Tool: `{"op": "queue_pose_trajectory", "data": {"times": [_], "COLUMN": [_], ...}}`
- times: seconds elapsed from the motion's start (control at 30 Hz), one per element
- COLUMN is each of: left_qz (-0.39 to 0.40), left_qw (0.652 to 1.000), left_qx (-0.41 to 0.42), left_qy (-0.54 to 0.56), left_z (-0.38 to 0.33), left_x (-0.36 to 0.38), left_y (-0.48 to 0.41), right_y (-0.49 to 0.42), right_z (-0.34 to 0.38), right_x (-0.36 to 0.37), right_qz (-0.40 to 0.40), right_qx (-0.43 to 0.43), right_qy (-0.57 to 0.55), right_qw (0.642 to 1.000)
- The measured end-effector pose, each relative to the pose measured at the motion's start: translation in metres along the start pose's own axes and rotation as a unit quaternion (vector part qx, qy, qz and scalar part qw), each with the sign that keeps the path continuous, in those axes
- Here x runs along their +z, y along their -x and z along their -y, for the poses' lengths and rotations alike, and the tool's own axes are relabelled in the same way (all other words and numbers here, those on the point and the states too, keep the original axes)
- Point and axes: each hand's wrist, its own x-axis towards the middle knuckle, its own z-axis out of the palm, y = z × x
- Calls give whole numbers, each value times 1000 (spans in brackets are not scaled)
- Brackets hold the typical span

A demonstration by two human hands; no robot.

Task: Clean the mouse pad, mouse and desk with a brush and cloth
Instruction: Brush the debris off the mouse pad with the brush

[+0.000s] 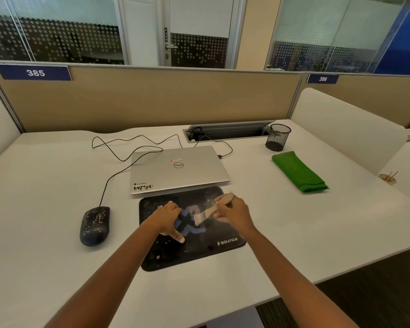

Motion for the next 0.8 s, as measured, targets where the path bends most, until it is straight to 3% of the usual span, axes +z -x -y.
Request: {"op": "queue_pose_trajectory", "data": {"times": [0.17, 0.3, 0.43, 0.6, 0.7, 0.8], "left_qz": [-10, 4, 39, 37, 32, 32], "left_qw": [999, 1000, 998, 998, 997, 996], "left_qx": [-14, -31, -44, -53, -54, -56], "left_qy": [28, 1, -14, -26, -49, -62], "left_z": [4, 7, 10, 10, 8, 7], "left_x": [2, 2, 0, -2, -5, -5], "left_y": [-7, -10, -12, -13, -13, -13], "right_y": [-7, -15, -18, -22, -26, -31], "right_z": [-6, -4, 4, 15, 14, 10], "right_x": [-27, -44, -34, 15, 38, 36], "right_qz": [-57, -132, -156, -67, -14, -12], "right_qx": [15, -59, -134, -62, -20, -1], "right_qy": [30, 144, 222, 62, 29, 31], "right_qw": [998, 979, 953, 994, 999, 999]}}
